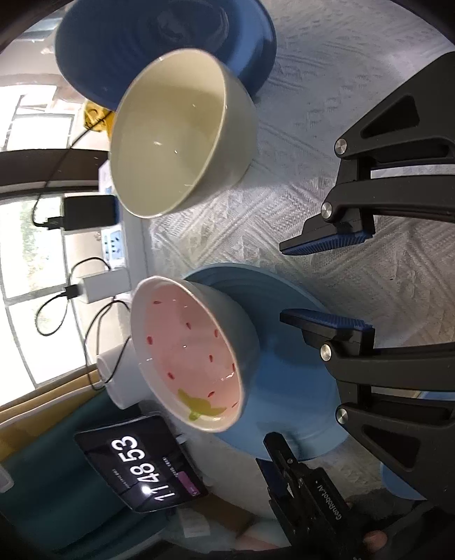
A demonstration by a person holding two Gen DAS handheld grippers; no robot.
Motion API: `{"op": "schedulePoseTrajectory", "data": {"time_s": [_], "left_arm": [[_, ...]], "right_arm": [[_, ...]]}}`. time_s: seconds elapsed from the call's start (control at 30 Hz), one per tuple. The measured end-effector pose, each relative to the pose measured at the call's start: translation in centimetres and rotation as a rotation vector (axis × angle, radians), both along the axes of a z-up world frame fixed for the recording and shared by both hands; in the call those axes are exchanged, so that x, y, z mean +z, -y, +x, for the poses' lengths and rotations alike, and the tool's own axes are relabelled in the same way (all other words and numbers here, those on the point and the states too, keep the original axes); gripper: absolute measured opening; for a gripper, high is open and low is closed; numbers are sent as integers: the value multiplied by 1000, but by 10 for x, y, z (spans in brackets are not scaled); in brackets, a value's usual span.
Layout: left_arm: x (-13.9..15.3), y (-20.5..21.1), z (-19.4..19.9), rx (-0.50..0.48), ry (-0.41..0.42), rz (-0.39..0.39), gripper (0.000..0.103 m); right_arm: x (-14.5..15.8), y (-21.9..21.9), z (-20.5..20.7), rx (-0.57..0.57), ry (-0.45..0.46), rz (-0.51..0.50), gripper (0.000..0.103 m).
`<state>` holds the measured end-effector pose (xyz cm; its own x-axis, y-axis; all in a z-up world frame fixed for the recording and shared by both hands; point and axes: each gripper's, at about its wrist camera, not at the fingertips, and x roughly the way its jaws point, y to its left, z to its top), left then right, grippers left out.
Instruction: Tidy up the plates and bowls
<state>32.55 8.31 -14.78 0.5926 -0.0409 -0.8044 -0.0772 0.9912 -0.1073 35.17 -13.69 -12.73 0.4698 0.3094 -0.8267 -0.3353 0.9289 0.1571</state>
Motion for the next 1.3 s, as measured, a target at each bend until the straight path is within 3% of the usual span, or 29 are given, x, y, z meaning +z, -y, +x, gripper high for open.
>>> {"op": "schedulePoseTrajectory", "data": {"time_s": [0.13, 0.23, 0.33, 0.5, 0.77, 1.3], "left_arm": [[0, 7, 1, -56, 19, -3, 39], [2, 6, 1, -37, 24, 5, 31], [6, 8, -2, -38, 37, 14, 30], [22, 12, -12, -34, 84, 42, 30], [44, 14, -26, -26, 115, 36, 30], [91, 44, -53, -64, 212, 96, 30]], "right_arm": [[-4, -3, 6, 39, -33, 13, 31], [-3, -15, 4, 70, -14, -48, 27], [-3, -24, 1, 82, 12, -125, 27], [-5, -26, 4, 94, -6, -152, 27], [-3, -20, 6, 101, -85, -88, 27], [-7, 14, -13, 79, -310, 224, 29]]}}
